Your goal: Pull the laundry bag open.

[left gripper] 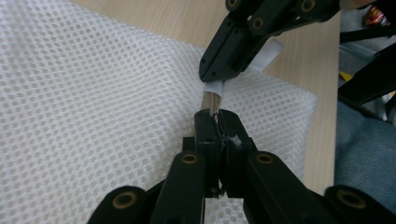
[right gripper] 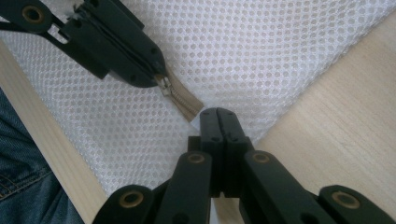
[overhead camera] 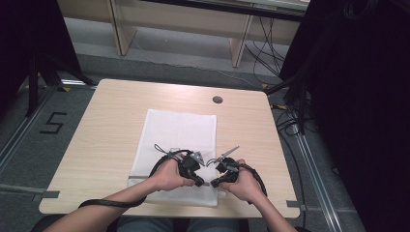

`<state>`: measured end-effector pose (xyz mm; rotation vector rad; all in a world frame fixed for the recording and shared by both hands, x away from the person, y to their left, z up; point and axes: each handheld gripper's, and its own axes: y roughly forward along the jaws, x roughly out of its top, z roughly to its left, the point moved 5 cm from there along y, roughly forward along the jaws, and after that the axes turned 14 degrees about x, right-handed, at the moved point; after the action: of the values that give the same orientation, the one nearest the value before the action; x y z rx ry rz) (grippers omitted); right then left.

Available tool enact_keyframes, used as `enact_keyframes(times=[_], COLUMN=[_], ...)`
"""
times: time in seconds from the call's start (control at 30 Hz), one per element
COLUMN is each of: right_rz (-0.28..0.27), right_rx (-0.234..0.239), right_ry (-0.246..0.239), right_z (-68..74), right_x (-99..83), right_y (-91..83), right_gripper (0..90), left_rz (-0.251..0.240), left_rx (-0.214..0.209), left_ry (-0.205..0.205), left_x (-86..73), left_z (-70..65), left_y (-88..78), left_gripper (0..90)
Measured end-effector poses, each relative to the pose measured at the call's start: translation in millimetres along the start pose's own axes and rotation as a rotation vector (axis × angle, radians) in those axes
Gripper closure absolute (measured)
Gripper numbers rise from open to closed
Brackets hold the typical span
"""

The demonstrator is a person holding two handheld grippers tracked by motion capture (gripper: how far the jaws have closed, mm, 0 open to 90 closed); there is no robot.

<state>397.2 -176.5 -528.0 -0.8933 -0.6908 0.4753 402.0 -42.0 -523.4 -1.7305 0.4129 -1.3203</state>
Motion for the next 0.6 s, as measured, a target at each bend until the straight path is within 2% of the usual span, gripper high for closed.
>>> enact_keyframes(times=[0.17, 0.2, 0.37, 0.4, 0.53, 0.6], right_rz=[0.002, 0.002, 0.001, 0.002, 0.0, 0.0], right_rx=[-0.008, -0.003, -0.009, -0.007, -0.004, -0.003], right_ry=[-0.001, 0.0, 0.001, -0.001, -0.003, -0.001], right_z=[-0.1, -0.2, 0.1, 0.0, -0.4, -0.1], right_x=[0.6, 0.4, 0.5, 0.4, 0.4, 0.3], right_y=[0.1, 0.0, 0.1, 0.0, 0.0, 0.0], right_gripper=[90.0, 90.0, 90.0, 90.0, 90.0, 90.0], left_rz=[-0.005, -0.001, -0.003, -0.005, 0.006, -0.007], left_rx=[-0.008, -0.007, -0.011, -0.008, -0.008, -0.016], left_ry=[-0.024, -0.01, -0.027, -0.015, -0.01, -0.015], left_x=[-2.2, -2.4, -2.8, -2.9, -3.5, -3.6], left_z=[0.6, 1.2, 1.0, 1.9, 3.0, 2.8], left_y=[-2.1, -2.1, -3.4, -3.0, -3.9, -2.9], left_gripper=[87.3, 87.3, 87.3, 87.3, 87.3, 87.4])
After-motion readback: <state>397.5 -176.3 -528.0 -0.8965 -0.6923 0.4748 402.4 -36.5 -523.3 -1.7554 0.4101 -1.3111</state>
